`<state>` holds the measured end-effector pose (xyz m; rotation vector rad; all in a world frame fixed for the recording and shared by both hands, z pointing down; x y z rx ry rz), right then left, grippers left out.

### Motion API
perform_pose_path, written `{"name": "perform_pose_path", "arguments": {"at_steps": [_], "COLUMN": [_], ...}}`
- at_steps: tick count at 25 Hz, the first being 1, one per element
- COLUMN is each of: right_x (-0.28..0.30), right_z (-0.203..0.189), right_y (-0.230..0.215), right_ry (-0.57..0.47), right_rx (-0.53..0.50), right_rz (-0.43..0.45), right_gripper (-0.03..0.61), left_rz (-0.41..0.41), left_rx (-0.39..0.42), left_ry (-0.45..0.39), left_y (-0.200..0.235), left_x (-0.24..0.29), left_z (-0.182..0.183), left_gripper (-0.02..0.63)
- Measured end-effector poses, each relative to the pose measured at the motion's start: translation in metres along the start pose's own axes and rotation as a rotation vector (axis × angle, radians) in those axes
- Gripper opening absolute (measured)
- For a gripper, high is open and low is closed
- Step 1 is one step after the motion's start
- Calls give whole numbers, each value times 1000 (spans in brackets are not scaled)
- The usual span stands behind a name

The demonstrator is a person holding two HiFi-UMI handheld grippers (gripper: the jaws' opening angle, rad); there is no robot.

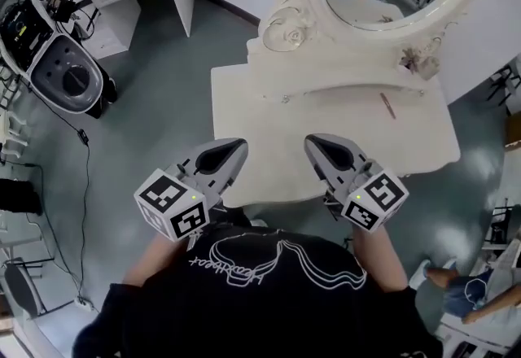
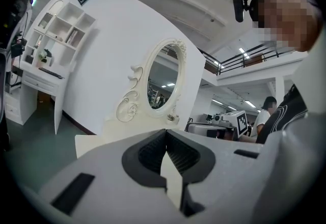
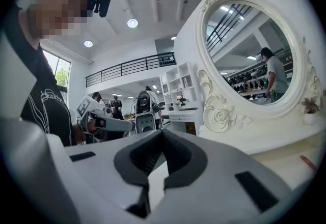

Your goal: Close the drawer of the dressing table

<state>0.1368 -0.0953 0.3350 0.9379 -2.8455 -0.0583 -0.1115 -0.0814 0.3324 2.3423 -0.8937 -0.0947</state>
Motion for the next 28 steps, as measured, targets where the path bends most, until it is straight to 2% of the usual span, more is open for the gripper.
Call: {"name": "perform_pose_path", "arguments": {"at_steps": [2, 7, 14, 28], "right_x": [-4, -10, -16, -19], "right_z": [1, 1, -3, -9], "right_y": [2, 8, 7, 5], "right_ry": [-17, -10, -13, 7], "right_rx": [21, -16, 12, 2], "right_rz": [9, 6, 2, 15], "right_gripper": [3, 3, 3, 3], "left_rz": [-11, -23, -22, 2], "left_rx": [7, 21, 28, 40], "left_ry": [0, 7, -1, 7], "left_y": [-5, -13, -17, -20], "left_x": [-1, -1, 1, 8], "left_z": [-1, -3, -8, -14], "left_gripper": [3, 3, 3, 3]}}
Point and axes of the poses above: the fingertips, and each gripper's own axes: x forward along the fingers, y to its left, z out of its top, the point moved 9 cm from there along -x, backward along the fingers, and after that the axes turned 15 degrees about -x, right-handed, at the moved point
